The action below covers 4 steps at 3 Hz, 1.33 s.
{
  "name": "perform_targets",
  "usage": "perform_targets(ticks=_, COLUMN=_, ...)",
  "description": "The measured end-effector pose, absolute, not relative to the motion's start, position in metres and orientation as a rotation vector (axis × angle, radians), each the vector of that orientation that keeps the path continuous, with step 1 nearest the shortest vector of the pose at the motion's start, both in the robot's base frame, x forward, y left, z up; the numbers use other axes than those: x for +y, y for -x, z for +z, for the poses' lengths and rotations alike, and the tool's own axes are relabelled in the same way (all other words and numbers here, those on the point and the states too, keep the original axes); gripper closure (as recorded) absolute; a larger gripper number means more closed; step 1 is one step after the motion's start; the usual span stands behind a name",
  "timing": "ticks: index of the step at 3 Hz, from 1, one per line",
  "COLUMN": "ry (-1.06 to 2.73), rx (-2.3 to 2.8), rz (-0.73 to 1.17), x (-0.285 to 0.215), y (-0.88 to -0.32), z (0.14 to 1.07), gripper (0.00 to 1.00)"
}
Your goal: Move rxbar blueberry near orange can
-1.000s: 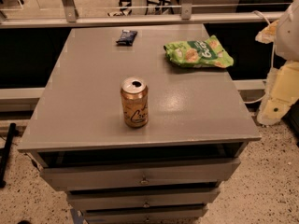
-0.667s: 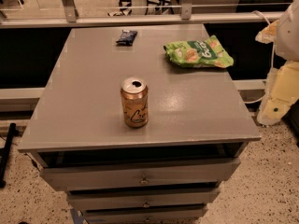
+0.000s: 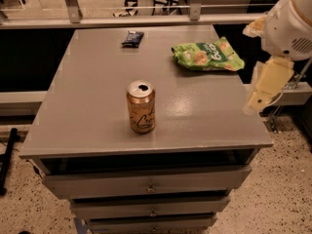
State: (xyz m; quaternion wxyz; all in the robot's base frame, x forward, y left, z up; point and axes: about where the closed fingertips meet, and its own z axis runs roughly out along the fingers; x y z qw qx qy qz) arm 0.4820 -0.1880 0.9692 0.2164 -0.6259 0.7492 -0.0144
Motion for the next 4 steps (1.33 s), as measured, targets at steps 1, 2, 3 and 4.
perform_targets(ticks=1, ry=1.707, rx=1.945, rz=0.002, x=-0.152, y=-0.544, z=0.962, gripper=0.0)
perform_targets(ticks=2, ry=1.617, rx=1.809, rz=0.071, x=-0.109, y=-0.61, z=0.956, gripper=0.0)
perform_targets(ticks=3, ry=1.617, rx=1.809, rz=0.071, x=-0.109, y=-0.61, z=0.956, gripper=0.0)
perform_targets(ticks=4, ry=1.568, rx=1.785, rz=0.067, x=-0.101, y=-0.627, z=0.954, gripper=0.0)
